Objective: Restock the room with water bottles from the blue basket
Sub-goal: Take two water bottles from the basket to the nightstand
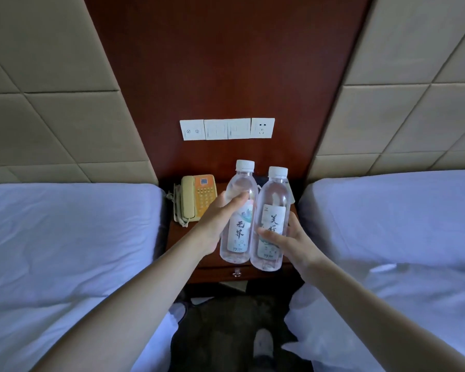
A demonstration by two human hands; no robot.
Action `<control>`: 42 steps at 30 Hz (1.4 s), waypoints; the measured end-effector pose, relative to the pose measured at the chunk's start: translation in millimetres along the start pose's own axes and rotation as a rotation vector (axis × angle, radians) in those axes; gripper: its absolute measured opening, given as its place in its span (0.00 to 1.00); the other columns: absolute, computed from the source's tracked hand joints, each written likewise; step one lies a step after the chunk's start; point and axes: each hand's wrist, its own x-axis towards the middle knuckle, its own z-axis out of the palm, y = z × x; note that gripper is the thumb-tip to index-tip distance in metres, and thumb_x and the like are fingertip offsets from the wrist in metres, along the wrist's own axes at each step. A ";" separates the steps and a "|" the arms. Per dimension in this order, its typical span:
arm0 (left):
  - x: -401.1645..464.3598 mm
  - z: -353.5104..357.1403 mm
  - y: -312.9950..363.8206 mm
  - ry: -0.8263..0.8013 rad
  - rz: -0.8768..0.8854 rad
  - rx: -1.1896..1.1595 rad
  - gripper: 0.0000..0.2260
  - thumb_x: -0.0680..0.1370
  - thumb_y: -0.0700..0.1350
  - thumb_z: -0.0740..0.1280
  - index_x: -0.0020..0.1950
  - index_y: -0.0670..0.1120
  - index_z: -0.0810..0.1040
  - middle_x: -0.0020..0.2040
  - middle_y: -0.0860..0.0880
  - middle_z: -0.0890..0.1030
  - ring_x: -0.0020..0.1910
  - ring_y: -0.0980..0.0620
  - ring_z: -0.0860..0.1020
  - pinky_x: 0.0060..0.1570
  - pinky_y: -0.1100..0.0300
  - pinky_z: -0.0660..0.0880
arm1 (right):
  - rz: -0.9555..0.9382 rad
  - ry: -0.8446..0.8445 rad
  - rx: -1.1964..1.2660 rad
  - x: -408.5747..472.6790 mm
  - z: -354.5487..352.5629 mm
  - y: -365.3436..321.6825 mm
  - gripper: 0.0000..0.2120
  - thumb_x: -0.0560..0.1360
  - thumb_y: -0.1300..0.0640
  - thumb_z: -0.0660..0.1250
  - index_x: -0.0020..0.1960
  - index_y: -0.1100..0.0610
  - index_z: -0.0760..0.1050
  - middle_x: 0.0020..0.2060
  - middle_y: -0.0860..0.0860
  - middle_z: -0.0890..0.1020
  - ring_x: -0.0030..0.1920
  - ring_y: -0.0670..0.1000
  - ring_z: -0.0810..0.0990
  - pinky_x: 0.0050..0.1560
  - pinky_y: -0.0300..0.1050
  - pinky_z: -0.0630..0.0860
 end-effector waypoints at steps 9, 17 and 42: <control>135.0 -40.8 7.8 0.135 -0.102 0.085 0.27 0.62 0.59 0.76 0.57 0.52 0.76 0.54 0.50 0.82 0.55 0.52 0.81 0.54 0.55 0.76 | 0.093 -0.085 -0.050 150.5 -38.7 -17.0 0.23 0.71 0.62 0.72 0.61 0.49 0.68 0.52 0.51 0.82 0.55 0.50 0.81 0.56 0.51 0.78; 230.2 -75.1 -5.0 0.221 -0.117 0.294 0.16 0.69 0.48 0.75 0.52 0.56 0.73 0.50 0.55 0.81 0.52 0.57 0.79 0.52 0.60 0.76 | 0.165 -0.092 -0.149 265.9 -57.2 -8.1 0.29 0.68 0.64 0.75 0.62 0.48 0.65 0.54 0.52 0.80 0.57 0.50 0.79 0.53 0.49 0.78; 379.8 -156.8 -181.5 0.183 -0.294 0.268 0.33 0.67 0.42 0.77 0.69 0.52 0.69 0.67 0.54 0.74 0.68 0.56 0.70 0.67 0.56 0.65 | 0.176 0.192 -0.300 410.7 -52.9 174.8 0.33 0.60 0.58 0.77 0.62 0.51 0.68 0.55 0.52 0.79 0.57 0.53 0.78 0.53 0.45 0.77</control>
